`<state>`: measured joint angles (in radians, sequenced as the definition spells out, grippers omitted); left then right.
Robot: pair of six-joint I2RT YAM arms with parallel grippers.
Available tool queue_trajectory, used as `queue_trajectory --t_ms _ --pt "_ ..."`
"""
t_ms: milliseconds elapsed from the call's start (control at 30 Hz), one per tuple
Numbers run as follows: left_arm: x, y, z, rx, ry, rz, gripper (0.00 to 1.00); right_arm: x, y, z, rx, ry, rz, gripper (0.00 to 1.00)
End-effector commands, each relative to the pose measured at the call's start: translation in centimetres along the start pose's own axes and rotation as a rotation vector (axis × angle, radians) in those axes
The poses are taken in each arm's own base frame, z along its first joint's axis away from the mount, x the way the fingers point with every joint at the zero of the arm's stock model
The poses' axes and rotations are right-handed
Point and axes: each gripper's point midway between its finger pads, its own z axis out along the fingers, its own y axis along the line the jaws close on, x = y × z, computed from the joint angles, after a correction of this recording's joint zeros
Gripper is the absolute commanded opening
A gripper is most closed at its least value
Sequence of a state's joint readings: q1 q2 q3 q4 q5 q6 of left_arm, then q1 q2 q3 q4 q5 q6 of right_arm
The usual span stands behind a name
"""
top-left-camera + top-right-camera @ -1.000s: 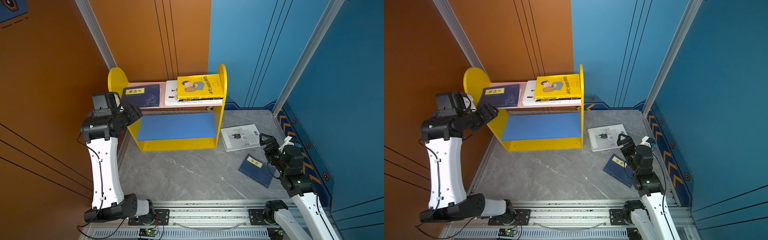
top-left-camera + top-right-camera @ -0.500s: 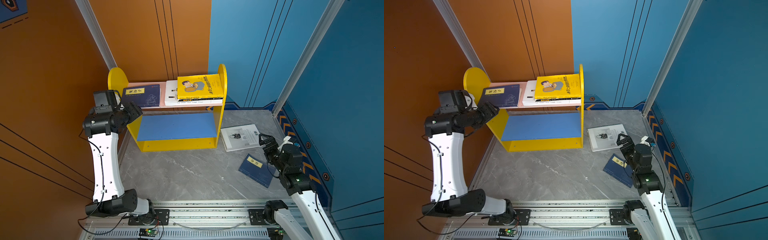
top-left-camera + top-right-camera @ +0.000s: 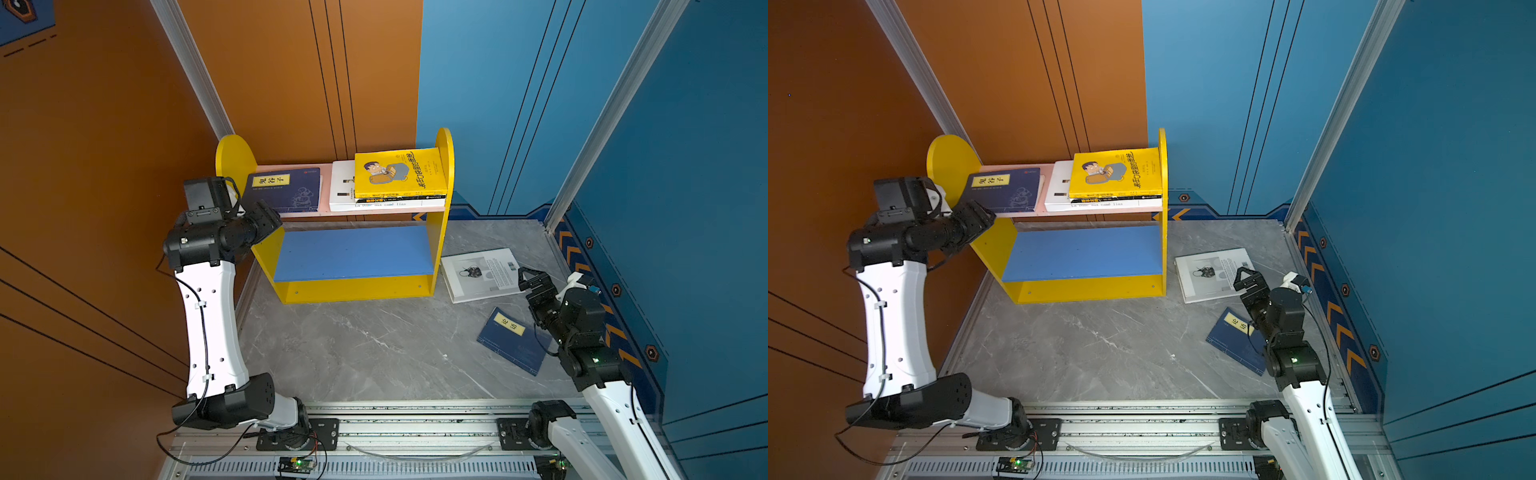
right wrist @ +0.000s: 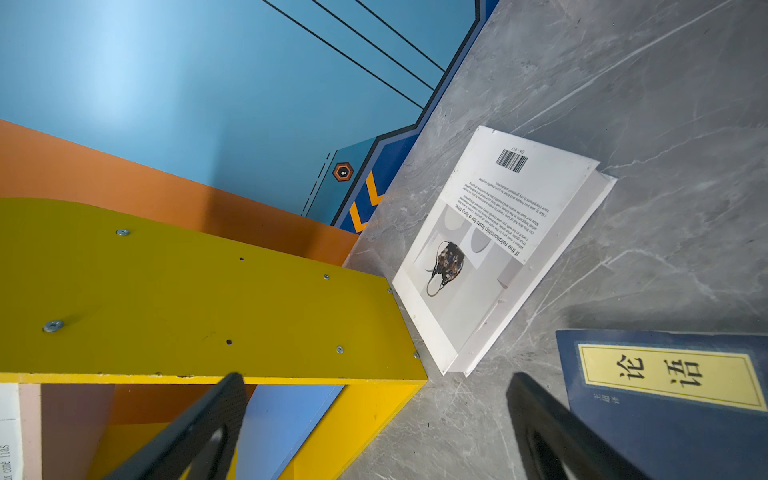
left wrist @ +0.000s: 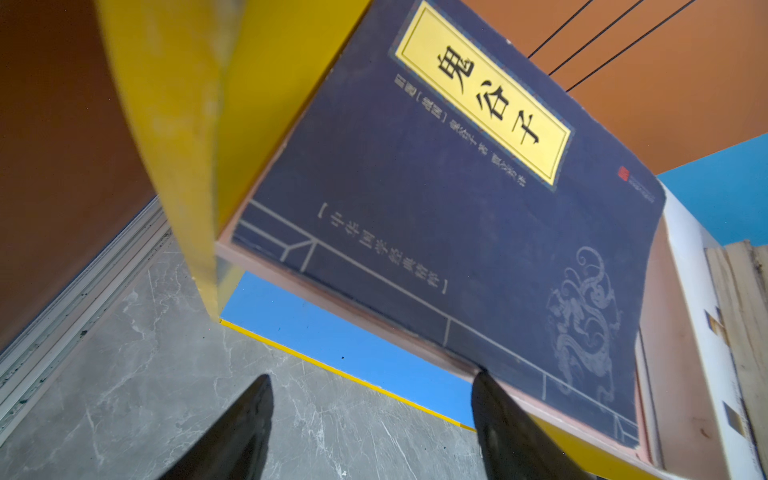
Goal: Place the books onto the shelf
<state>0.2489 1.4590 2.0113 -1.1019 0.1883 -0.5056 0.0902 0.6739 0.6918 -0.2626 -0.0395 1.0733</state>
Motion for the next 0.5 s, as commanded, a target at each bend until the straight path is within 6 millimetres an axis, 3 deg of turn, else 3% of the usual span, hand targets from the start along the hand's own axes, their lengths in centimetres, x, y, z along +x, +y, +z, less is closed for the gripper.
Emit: queue_trajectory --t_ms 0,167,467 --pt "-1.0 -0.3 -0.6 0.016 -0.033 -0.004 0.77 -0.6 -0.6 -0.2 0.024 -0.035 -0.003 1.00" --pt "-1.3 -1.3 -1.7 0.059 -0.050 -0.004 0.77 -0.6 -0.6 -0.2 0.023 -0.037 -0.006 1.00" --pt "-3.5 -7.2 -10.0 0.389 -0.271 0.002 0.91 -0.6 -0.5 -0.1 0.025 -0.028 -0.023 1.00"
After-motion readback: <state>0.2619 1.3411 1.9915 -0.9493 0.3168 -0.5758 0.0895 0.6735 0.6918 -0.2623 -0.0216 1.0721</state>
